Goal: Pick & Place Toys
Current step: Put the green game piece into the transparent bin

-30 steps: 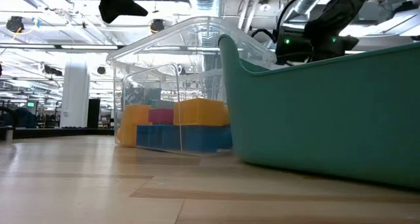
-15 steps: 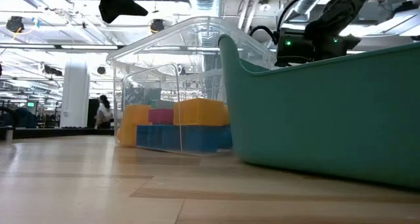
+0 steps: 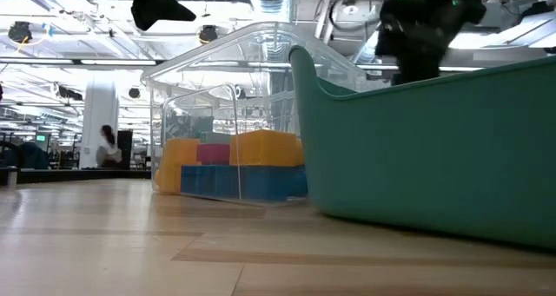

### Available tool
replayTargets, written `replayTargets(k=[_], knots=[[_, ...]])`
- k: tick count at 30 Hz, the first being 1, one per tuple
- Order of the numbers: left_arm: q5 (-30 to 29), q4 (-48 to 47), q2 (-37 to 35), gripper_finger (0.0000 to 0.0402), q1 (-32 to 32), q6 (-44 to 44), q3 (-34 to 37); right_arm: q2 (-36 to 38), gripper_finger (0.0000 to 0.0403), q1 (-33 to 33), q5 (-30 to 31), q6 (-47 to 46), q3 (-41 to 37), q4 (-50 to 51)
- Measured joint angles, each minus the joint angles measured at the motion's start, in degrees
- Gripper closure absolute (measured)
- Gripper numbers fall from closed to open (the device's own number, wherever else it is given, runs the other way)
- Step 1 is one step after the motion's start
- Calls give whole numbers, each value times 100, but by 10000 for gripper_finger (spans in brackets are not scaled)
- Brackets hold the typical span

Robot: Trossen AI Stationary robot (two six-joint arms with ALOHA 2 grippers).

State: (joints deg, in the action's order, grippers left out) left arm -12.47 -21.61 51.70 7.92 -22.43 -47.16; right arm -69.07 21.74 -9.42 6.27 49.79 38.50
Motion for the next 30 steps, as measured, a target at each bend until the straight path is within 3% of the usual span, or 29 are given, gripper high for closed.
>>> replayTargets(k=[7, 14, 18, 24, 30], knots=[[-132, -5, -1, 112, -37, 171, 0, -391, 273, -59, -720, -1038, 1135, -834], [-153, -50, 0, 112, -37, 271, 0, -1731, 273, -778, -745, -1078, 2580, -913], [-152, -132, 0, 112, -37, 271, 0, -2527, 273, -1144, -1064, -1037, 3237, -571], [-40, -400, -1, 112, -37, 270, 0, -3050, 273, -1152, -1371, -1034, 3515, 58], [154, -459, 0, 112, -37, 305, 0, -3149, 273, -1330, -1484, -1084, 3524, -77]])
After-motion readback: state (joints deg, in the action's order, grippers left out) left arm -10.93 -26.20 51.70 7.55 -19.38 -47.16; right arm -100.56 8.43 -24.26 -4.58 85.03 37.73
